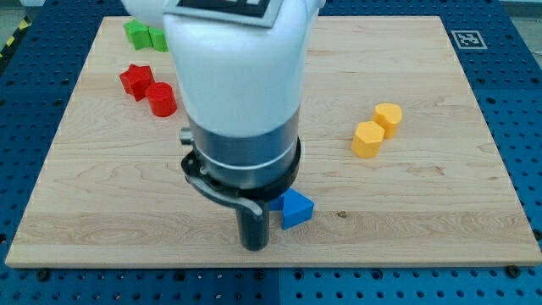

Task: Nudge the blue triangle up a bit

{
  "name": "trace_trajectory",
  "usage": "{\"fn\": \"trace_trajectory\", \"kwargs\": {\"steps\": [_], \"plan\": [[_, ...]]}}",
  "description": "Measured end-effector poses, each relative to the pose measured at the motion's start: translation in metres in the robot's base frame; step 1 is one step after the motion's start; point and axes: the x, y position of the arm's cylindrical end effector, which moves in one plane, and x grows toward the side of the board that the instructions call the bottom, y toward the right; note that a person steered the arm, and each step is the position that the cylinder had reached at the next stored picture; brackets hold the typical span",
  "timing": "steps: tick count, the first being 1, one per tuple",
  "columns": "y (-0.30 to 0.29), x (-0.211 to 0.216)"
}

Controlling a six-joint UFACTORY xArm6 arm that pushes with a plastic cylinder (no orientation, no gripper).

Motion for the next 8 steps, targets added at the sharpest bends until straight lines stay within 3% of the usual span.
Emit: {"fn": "trace_trajectory", "kwargs": {"steps": [6, 8], "plan": [[0.032, -0.002], [0.006, -0.019]]}}
